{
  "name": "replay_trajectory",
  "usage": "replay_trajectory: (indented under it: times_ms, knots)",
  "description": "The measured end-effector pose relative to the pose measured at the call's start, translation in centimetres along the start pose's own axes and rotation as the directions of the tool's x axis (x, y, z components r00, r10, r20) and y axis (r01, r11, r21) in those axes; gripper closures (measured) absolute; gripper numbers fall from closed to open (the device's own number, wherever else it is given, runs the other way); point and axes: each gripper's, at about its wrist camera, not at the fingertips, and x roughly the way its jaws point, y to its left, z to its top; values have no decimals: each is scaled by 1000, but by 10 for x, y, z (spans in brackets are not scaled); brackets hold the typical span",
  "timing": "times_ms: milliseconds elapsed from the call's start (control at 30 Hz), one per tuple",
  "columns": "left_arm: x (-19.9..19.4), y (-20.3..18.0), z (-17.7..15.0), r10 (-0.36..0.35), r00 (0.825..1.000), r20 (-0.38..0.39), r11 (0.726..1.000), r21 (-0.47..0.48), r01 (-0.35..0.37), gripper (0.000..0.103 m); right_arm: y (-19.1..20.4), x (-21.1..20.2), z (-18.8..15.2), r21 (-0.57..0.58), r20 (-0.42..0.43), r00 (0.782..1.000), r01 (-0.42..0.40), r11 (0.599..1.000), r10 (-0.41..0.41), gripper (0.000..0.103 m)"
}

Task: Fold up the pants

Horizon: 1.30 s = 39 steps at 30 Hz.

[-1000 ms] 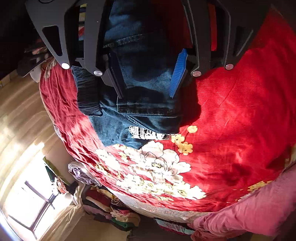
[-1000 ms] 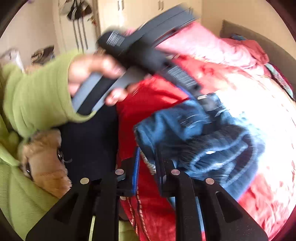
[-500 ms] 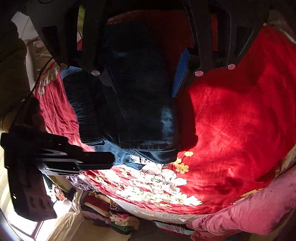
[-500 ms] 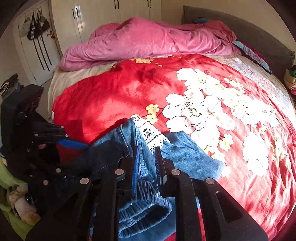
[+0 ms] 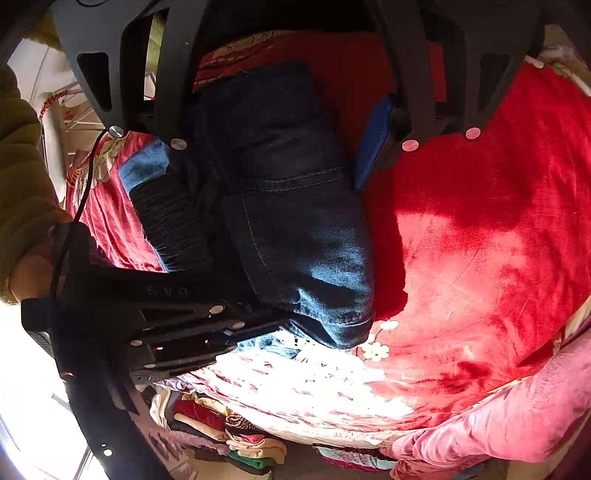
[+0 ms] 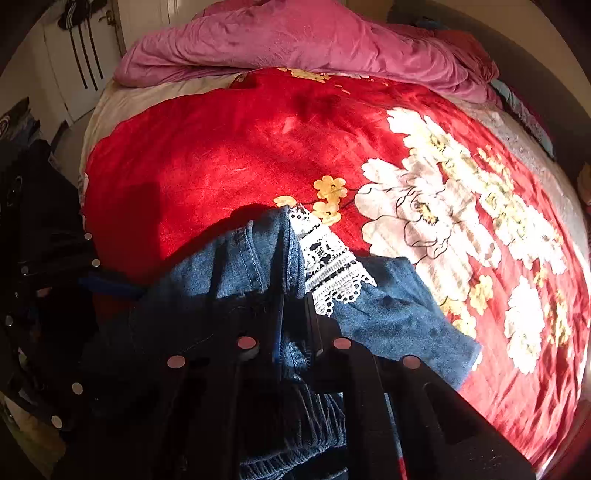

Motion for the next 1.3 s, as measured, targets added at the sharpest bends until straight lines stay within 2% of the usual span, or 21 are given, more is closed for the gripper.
replay_trajectory:
  times_ms: [67, 233, 467, 700, 767, 833, 900, 1300]
  knots:
    - [0, 0, 0, -4, 1000, -1, 1000, -4, 4, 47, 2, 2, 4, -34, -5, 996, 84, 996, -84, 95]
    - [-1, 0, -1, -10, 1000, 0, 1000, -9, 10, 47, -18, 22, 2, 61, -15, 998, 61, 996, -60, 95]
    - [-2, -1, -2, -13, 1000, -5, 1000, -7, 13, 46, -22, 14, -2, 135, 28, 998, 55, 989, -60, 93]
    - [-7, -2, -2, -13, 1000, 1, 1000, -8, 13, 46, -25, -27, -8, 216, 148, 987, 33, 976, -66, 68]
    - [-10, -4, -2, -12, 1000, 8, 1000, -7, 13, 46, -25, -41, -11, 229, 179, 981, 33, 973, -75, 67]
    - [-14, -5, -2, -11, 1000, 18, 1000, -6, 11, 45, -25, -56, -16, 248, 213, 973, 33, 968, -88, 56]
    - [-19, -8, 0, -7, 1000, 31, 1000, -3, 7, 42, -26, -68, -21, 264, 237, 967, 31, 964, -96, 54]
    - [-42, -18, 8, 25, 996, 91, 1000, 7, -26, 37, -25, -121, -50, 334, 325, 933, 40, 942, -155, 54]
